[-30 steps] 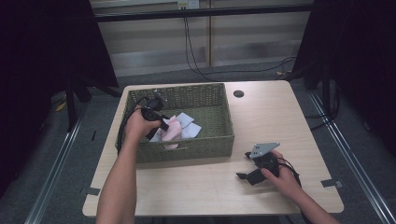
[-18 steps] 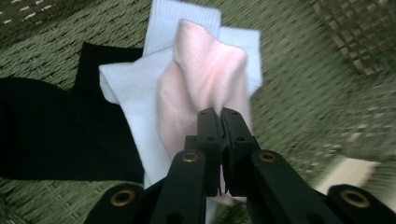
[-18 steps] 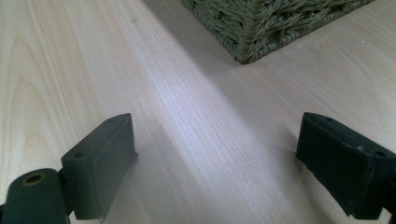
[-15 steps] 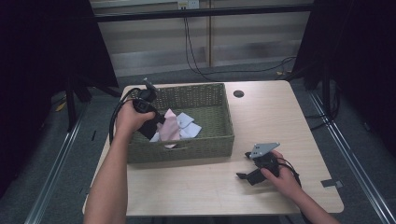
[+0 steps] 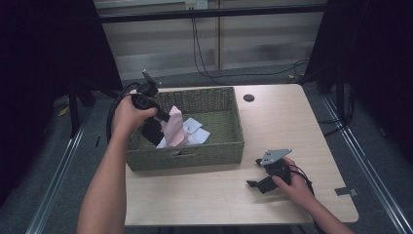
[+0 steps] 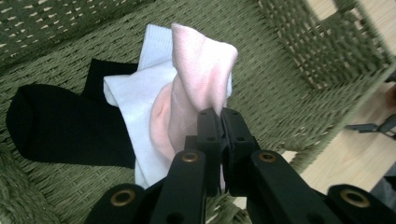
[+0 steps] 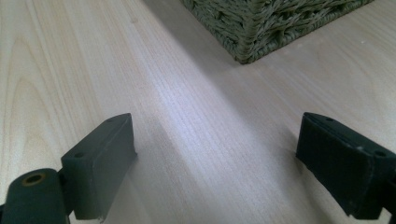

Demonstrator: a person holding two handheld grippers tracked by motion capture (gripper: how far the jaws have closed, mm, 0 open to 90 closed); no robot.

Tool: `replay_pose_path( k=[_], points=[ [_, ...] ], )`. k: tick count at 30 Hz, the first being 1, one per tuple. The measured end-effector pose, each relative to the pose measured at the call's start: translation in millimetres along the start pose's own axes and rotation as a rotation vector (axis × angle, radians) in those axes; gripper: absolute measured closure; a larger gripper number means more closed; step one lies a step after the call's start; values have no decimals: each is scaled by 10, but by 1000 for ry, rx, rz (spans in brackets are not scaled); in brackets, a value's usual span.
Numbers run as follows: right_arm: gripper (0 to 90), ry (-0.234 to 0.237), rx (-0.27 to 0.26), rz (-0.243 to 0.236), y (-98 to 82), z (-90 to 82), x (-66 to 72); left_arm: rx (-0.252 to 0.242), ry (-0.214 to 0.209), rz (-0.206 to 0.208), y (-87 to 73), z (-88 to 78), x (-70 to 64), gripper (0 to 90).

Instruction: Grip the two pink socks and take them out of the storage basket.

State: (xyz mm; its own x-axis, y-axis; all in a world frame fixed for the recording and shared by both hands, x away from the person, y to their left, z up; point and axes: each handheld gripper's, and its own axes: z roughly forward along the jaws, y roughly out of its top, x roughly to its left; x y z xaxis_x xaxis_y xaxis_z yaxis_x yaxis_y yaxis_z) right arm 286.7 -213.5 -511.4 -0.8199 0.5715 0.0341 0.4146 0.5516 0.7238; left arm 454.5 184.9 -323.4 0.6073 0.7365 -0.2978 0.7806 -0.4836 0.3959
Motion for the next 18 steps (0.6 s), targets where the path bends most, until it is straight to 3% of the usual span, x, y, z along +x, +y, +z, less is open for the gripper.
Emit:
replay_pose_path(
  k=[18],
  points=[
    [107,0,0,0,0,0,0,-1,-42,23,22,-222,-210,872]
  ],
)
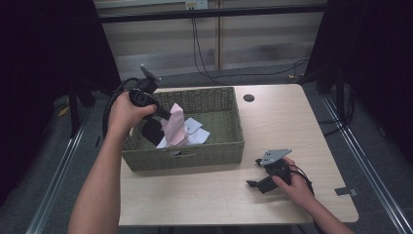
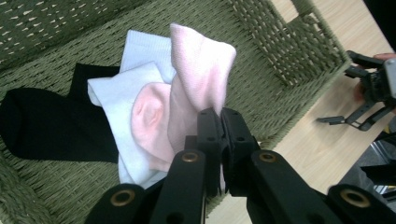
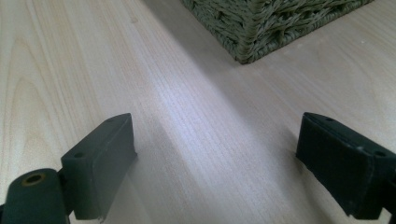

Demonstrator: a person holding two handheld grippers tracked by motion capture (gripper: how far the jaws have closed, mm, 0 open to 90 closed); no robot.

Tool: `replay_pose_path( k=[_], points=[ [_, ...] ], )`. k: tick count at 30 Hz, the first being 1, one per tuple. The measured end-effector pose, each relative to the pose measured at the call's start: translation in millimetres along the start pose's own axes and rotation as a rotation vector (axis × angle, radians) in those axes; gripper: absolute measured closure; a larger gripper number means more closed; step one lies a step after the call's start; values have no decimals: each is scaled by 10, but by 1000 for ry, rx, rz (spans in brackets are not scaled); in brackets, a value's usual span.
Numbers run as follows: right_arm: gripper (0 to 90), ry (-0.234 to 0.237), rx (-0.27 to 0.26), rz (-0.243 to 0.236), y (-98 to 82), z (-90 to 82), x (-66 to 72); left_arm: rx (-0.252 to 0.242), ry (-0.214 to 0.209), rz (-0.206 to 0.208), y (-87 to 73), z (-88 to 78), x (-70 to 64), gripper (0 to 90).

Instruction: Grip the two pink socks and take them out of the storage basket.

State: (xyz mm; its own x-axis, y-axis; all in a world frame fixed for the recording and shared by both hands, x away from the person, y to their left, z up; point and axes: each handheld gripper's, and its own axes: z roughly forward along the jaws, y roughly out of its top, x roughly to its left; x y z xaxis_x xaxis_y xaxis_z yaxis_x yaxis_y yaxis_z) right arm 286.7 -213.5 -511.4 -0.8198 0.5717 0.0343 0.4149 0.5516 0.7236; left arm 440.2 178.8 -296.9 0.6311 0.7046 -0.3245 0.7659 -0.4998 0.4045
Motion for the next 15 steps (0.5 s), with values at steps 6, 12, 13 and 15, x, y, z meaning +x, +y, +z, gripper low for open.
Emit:
replay_pose_path(
  k=[6,12,13,15],
  points=[
    [107,0,0,0,0,0,0,-1,-4,19,32,-72,-84,871],
    [107,0,0,0,0,0,0,-12,-33,41,55,-150,-189,871],
    [107,0,0,0,0,0,0,-15,-32,40,57,-160,-211,870],
    [107,0,0,0,0,0,0,-13,-36,47,59,-175,-238,871]
  ],
)
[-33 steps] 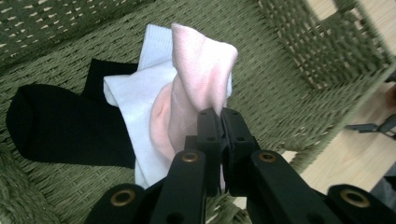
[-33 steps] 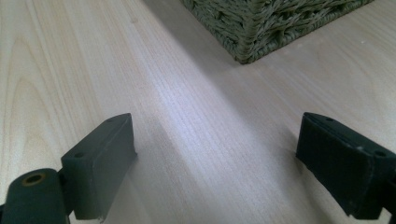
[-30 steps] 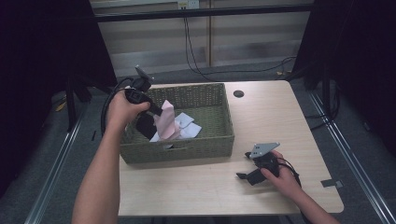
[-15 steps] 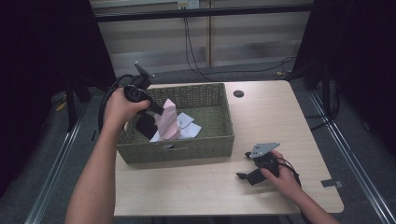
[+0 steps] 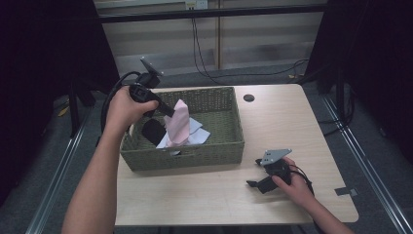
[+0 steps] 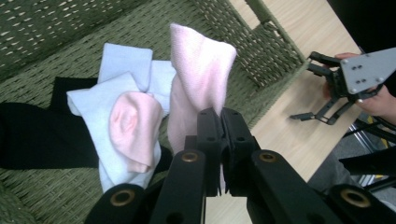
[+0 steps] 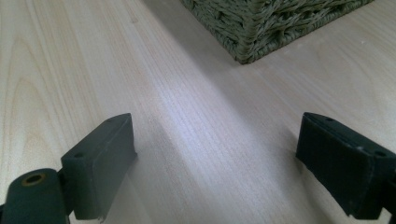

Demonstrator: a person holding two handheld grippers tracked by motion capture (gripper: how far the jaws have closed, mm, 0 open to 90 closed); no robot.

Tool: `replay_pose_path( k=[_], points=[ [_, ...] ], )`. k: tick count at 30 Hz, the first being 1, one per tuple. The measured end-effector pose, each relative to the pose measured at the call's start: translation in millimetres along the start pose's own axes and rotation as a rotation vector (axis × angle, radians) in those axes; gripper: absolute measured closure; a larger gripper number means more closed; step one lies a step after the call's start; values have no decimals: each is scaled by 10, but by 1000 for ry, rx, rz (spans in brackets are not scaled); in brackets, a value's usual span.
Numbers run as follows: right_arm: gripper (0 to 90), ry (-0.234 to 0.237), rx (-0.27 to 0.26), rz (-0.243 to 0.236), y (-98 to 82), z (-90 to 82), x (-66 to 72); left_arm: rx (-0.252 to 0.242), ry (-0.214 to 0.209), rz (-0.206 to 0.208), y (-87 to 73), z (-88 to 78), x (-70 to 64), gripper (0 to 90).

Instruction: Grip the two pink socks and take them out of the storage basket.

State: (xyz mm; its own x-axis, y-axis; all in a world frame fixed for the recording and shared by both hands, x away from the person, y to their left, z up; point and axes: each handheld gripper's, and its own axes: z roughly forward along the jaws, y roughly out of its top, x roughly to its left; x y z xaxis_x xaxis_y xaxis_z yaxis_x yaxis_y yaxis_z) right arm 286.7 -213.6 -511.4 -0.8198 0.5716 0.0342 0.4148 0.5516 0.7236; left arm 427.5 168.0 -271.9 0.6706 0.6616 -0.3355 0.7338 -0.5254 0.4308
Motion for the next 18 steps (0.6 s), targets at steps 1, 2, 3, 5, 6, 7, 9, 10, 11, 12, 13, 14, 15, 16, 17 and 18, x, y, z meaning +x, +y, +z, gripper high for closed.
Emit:
replay_pose_path(
  k=[1,2,3,5,6,7,9,10,11,12,13,14,15,16,17,18],
  points=[
    [107,0,0,0,0,0,0,-2,-2,-1,1,-6,-10,871],
    [107,0,0,0,0,0,0,-3,-2,1,3,-18,-21,870],
    [107,0,0,0,0,0,0,-4,-5,6,6,-33,-35,870],
    [107,0,0,0,0,0,0,-5,-11,9,12,-56,-57,871],
    [107,-1,0,0,0,-1,0,-7,-12,11,16,-76,-79,871],
    [107,0,0,0,0,0,1,-10,-12,14,17,-84,-88,870],
    [107,0,0,0,0,0,1,-9,-21,16,24,-106,-111,870],
    [107,0,0,0,0,0,1,-12,-20,16,26,-113,-124,870],
    [107,0,0,0,0,0,1,-8,-24,16,29,-122,-132,870],
    [107,0,0,0,0,0,1,-13,-24,19,28,-134,-145,870],
    [107,0,0,0,0,0,0,-12,-29,18,25,-143,-153,870],
    [107,0,0,0,0,0,0,-13,-32,17,21,-147,-162,870],
    [107,0,0,0,0,0,0,-11,-33,20,16,-150,-168,870],
    [107,0,0,0,0,0,0,-6,-33,23,12,-154,-170,870],
    [107,0,0,0,0,0,0,-7,-33,20,4,-153,-178,870],
    [107,0,0,0,0,0,0,-4,-40,24,-1,-156,-183,870]
  ],
)
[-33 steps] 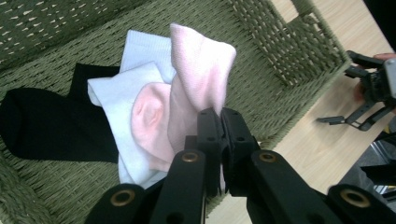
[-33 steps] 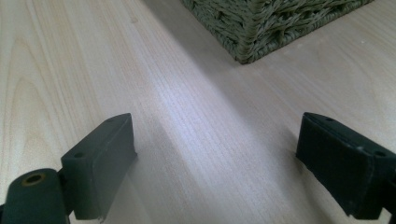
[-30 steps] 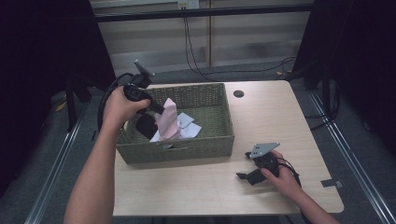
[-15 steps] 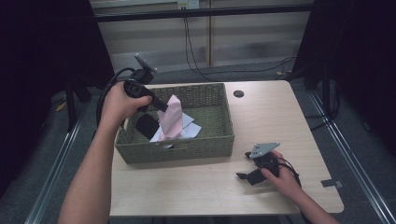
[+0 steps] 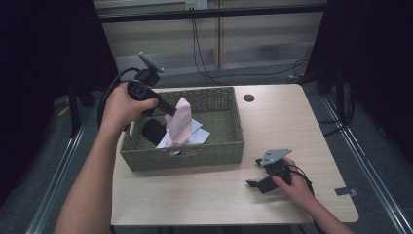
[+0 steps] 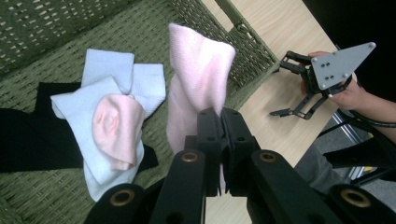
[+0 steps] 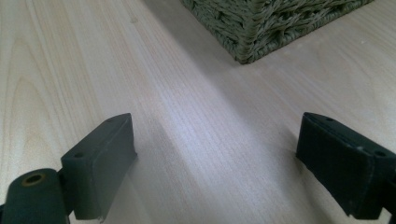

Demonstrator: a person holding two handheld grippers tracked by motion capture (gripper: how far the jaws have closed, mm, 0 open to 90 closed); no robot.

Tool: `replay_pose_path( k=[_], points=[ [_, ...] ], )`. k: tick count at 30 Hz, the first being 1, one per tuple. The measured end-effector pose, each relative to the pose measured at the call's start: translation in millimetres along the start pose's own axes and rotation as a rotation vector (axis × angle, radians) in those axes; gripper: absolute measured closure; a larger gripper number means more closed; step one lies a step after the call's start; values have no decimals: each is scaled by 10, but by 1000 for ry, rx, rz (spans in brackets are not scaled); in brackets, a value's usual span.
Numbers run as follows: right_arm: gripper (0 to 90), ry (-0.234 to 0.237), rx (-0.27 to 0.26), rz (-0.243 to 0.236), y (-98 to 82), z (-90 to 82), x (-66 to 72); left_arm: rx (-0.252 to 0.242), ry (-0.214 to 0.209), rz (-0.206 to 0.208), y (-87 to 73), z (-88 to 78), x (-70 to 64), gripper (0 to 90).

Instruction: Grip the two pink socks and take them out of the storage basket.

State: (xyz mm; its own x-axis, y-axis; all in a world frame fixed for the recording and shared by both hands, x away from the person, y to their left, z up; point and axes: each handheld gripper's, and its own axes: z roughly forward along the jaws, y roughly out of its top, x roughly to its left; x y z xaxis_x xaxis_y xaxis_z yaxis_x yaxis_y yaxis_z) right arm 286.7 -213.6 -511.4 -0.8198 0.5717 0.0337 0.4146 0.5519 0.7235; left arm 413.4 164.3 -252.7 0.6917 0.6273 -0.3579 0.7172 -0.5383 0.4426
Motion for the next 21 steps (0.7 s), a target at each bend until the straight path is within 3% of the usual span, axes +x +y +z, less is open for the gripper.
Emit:
replay_pose_path(
  k=[7,21],
  points=[
    [107,0,0,0,0,0,0,-3,0,25,-45,-17,-99,870],
    [107,0,0,0,0,0,0,3,-39,69,-116,10,-252,869]
  ],
)
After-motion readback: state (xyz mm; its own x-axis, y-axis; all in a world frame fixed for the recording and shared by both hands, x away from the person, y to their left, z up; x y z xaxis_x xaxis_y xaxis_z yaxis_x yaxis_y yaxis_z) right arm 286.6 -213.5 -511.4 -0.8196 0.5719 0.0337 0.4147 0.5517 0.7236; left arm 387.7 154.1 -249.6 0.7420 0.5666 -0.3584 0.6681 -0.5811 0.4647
